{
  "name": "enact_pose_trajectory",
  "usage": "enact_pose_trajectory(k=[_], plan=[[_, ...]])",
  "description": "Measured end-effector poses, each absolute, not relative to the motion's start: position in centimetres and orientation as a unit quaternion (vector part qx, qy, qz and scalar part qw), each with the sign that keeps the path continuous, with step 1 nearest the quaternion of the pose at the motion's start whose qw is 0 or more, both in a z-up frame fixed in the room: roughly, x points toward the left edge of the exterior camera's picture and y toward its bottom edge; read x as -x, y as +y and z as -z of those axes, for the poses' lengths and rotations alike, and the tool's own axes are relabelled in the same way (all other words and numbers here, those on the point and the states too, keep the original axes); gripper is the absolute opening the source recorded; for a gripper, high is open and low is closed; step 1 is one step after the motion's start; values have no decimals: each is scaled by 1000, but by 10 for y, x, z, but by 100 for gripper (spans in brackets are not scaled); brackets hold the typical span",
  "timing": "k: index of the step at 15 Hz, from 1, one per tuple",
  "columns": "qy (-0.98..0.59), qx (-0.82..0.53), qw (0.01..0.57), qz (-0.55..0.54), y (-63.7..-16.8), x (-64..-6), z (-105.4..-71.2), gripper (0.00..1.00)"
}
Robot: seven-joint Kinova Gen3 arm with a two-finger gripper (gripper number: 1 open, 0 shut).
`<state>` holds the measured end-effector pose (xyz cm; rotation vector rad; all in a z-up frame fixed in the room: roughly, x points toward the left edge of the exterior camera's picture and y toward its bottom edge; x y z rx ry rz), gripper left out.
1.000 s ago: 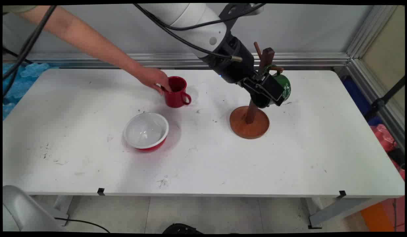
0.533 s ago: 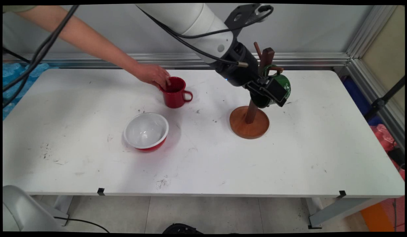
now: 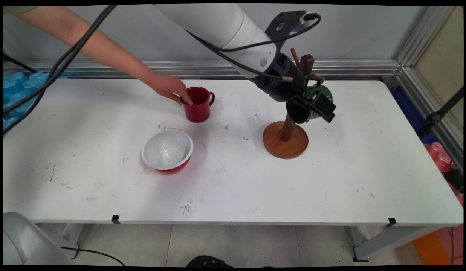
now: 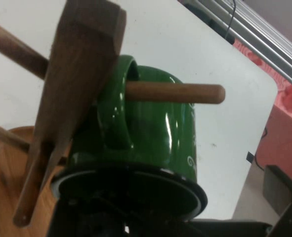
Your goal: Pick up the green mug from the rack, then place the picked object on the table
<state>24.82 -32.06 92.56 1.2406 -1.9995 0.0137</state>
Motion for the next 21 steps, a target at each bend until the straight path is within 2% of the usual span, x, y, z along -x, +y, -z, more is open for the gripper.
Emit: enact_pose_trajectory(k=[3, 4, 21], plan=[[-785, -484, 387, -8, -321, -245, -922, 100], [-785, -483, 387, -9, -321, -245, -922, 0], [-798, -453, 396, -31, -312, -245, -933, 0]])
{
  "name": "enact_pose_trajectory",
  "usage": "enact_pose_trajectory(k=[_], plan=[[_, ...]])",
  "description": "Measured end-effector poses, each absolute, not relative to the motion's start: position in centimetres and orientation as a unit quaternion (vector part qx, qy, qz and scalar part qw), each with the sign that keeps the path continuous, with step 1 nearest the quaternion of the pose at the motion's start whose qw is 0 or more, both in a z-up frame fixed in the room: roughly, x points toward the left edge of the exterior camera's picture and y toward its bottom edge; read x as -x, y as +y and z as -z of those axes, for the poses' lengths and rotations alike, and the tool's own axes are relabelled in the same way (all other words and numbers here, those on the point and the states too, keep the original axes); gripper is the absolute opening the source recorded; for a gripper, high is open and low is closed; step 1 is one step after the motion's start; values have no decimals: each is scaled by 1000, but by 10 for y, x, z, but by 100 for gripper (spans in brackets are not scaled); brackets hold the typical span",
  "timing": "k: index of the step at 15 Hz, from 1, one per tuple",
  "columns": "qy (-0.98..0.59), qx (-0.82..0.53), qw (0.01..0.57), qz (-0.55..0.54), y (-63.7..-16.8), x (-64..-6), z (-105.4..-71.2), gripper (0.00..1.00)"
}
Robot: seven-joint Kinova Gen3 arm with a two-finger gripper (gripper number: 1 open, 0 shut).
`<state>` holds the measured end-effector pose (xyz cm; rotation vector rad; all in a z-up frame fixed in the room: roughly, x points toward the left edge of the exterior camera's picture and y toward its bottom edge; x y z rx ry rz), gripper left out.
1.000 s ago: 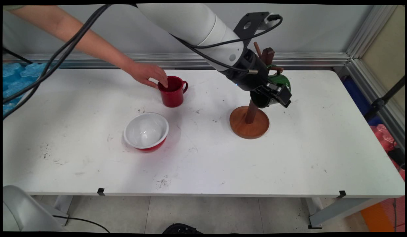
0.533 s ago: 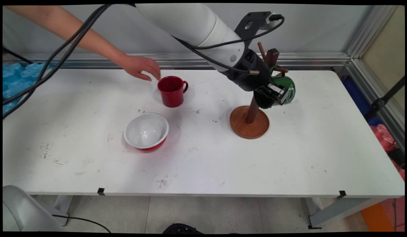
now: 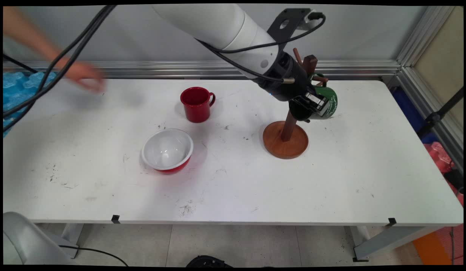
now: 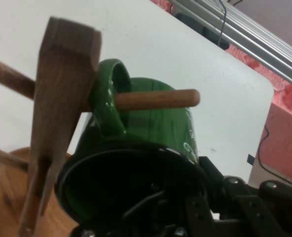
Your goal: Place the picked object on the table
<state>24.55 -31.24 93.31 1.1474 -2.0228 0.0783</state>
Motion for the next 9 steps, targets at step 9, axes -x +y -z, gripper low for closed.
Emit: enact_pose_trajectory(k=[9], plan=[[-817, -405, 407, -55, -298, -256, -961, 0]])
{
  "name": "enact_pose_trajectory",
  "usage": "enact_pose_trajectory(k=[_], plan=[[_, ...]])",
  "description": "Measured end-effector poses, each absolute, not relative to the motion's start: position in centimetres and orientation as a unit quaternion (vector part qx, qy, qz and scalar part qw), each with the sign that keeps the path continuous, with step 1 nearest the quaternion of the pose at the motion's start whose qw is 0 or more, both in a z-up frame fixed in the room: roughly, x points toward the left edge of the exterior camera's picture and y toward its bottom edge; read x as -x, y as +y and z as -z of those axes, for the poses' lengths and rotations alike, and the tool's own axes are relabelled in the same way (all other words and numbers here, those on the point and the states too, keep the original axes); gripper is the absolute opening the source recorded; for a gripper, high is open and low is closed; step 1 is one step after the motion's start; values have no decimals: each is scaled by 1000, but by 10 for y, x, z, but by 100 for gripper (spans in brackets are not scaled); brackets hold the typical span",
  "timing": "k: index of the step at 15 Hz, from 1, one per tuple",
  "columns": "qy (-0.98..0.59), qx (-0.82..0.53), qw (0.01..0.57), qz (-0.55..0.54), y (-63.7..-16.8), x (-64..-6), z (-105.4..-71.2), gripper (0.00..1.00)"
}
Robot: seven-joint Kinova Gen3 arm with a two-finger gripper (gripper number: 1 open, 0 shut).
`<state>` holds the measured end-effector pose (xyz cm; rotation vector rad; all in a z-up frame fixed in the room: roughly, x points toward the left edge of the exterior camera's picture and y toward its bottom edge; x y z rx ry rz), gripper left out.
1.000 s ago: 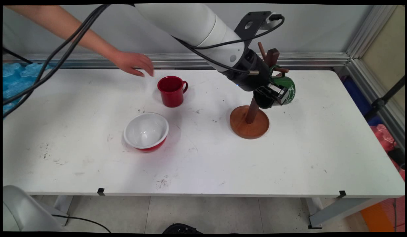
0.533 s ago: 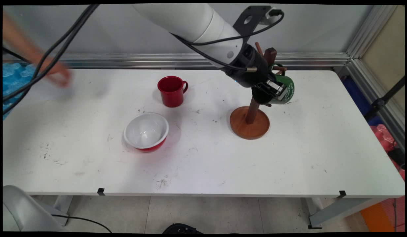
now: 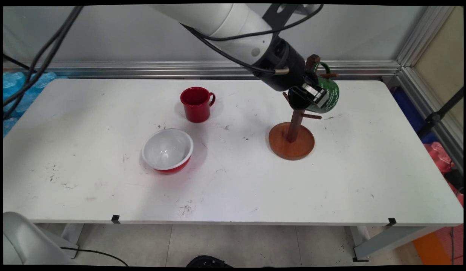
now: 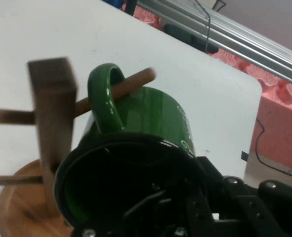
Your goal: Place the picked object on the table
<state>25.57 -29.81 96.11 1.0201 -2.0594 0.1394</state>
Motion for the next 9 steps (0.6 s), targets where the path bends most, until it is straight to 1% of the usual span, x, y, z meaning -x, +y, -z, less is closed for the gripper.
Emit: enact_pose_trajectory(k=[9], plan=[[-824, -376, 419, -67, -278, -255, -986, 0]])
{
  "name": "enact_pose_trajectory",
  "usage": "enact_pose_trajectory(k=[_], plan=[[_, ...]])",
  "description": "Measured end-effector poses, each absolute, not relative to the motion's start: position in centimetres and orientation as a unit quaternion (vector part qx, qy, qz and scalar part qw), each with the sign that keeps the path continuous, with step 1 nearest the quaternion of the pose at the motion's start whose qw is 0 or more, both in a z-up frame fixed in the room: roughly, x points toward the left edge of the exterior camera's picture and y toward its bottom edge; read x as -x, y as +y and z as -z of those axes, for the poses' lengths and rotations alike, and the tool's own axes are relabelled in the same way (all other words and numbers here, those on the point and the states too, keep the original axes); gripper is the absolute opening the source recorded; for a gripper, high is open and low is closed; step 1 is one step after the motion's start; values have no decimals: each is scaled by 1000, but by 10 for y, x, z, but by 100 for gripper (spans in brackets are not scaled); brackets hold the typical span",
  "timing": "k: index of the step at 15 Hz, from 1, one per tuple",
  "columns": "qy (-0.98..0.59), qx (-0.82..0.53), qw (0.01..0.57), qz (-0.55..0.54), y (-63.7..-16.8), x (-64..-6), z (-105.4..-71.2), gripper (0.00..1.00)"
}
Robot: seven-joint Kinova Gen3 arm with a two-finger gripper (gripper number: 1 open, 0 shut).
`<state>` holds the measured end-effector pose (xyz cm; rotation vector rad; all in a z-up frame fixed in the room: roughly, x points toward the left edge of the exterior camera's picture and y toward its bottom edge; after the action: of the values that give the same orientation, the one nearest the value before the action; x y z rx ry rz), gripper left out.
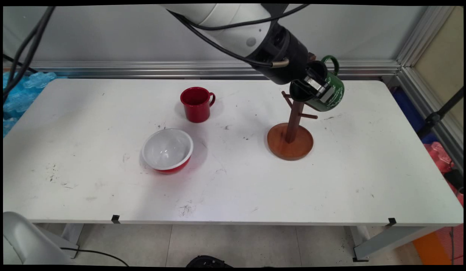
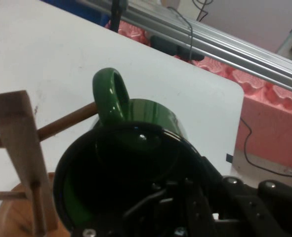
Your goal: Place the picked object on the table
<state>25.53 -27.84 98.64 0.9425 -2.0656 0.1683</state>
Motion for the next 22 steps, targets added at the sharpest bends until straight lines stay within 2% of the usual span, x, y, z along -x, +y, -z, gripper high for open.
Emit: enact_pose_trajectory(k=[11, 22], plan=[[-841, -334, 417, -84, -250, -261, -1008, 0], [-880, -281, 371, -92, -220, -315, -1025, 0]])
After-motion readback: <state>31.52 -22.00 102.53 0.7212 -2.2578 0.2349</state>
